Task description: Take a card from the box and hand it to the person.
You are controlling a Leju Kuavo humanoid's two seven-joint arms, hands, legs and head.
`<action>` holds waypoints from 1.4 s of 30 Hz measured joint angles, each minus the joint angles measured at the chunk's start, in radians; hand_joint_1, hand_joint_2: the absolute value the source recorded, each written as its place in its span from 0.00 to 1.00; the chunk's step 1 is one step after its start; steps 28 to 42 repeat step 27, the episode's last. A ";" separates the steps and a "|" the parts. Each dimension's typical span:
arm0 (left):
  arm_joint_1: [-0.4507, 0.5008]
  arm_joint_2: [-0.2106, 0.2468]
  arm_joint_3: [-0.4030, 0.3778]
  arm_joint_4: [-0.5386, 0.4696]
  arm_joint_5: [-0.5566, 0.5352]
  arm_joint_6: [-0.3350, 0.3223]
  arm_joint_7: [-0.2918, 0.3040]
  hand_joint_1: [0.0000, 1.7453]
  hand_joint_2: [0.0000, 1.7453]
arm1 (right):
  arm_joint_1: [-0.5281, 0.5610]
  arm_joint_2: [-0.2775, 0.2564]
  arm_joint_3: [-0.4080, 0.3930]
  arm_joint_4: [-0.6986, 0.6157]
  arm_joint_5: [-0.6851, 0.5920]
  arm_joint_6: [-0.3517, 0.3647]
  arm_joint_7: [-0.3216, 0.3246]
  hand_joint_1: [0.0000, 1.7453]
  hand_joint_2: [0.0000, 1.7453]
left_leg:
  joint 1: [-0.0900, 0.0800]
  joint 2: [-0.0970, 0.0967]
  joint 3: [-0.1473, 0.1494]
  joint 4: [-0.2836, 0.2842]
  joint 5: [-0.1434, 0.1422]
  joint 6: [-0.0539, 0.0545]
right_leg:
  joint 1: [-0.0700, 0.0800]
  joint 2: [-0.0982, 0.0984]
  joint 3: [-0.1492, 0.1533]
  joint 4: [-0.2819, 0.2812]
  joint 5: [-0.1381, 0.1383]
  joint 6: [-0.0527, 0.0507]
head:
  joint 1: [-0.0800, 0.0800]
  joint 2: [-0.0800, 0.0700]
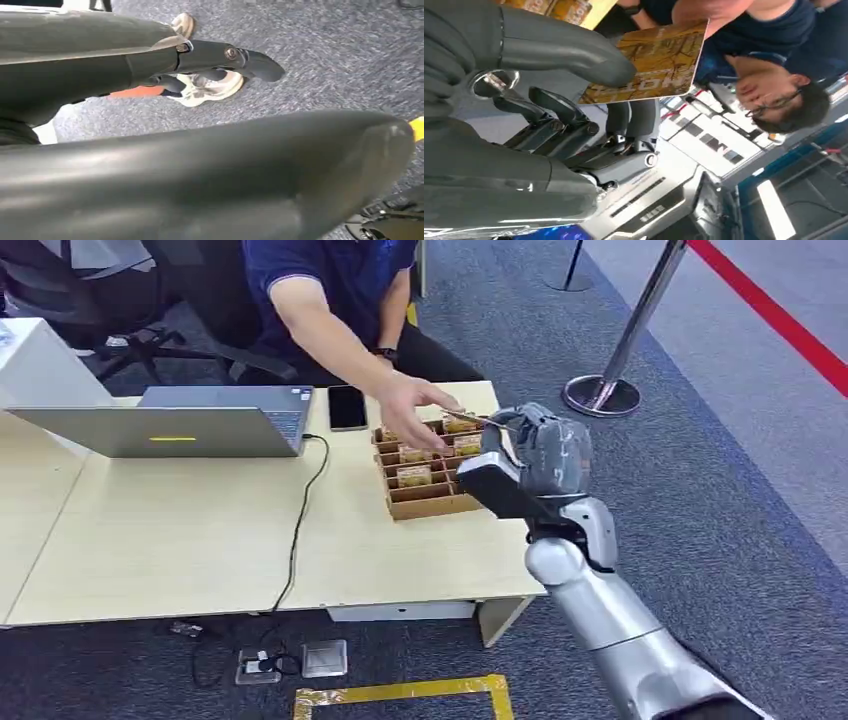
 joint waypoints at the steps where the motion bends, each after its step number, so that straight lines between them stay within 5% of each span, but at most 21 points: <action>1: -0.005 0.000 -0.001 0.000 -0.004 -0.001 0.000 0.00 0.00 | -0.025 0.007 0.000 0.027 0.009 -0.007 0.007 1.00 1.00 | 0.000 0.000 0.000 0.000 0.000 0.000 | 0.000 0.000 0.000 0.000 0.000 0.000 | -0.001 0.000; 16: -0.021 -0.004 -0.010 0.000 -0.008 0.016 0.019 0.00 0.00 | -0.221 0.121 0.002 0.345 0.031 -0.009 0.027 1.00 1.00 | 0.000 -0.001 -0.001 0.000 0.000 0.000 | 0.000 -0.001 0.000 0.001 0.000 0.000 | 0.001 0.000; 17: -0.020 -0.004 -0.010 0.000 -0.007 0.017 0.021 0.00 0.00 | -0.225 0.124 0.002 0.356 0.031 -0.008 0.026 0.22 1.00 | 0.000 -0.001 -0.001 0.000 0.000 0.000 | 0.000 -0.001 0.000 0.000 0.000 0.000 | 0.001 0.000; 18: -0.020 -0.005 -0.010 0.000 -0.007 0.018 0.025 0.00 0.00 | -0.228 0.127 0.002 0.367 0.031 -0.007 0.025 0.22 1.00 | 0.000 -0.001 -0.001 0.000 0.000 0.000 | 0.000 -0.001 0.000 0.001 0.000 0.000 | 0.001 0.000; 19: -0.019 -0.005 -0.010 0.000 -0.007 0.018 0.026 0.00 0.00 | -0.231 0.129 0.002 0.374 0.030 -0.006 0.024 0.00 1.00 | 0.000 -0.001 -0.001 0.000 0.000 0.000 | 0.000 -0.001 0.000 0.000 0.000 0.000 | 0.002 0.000; 42: -0.015 -0.005 -0.009 0.000 -0.004 0.021 0.027 0.00 0.00 | -0.269 0.146 0.002 0.421 0.017 0.018 0.025 0.00 1.00 | 0.000 -0.001 -0.001 0.000 0.000 0.000 | 0.000 -0.001 0.000 0.000 0.000 0.000 | 0.000 0.000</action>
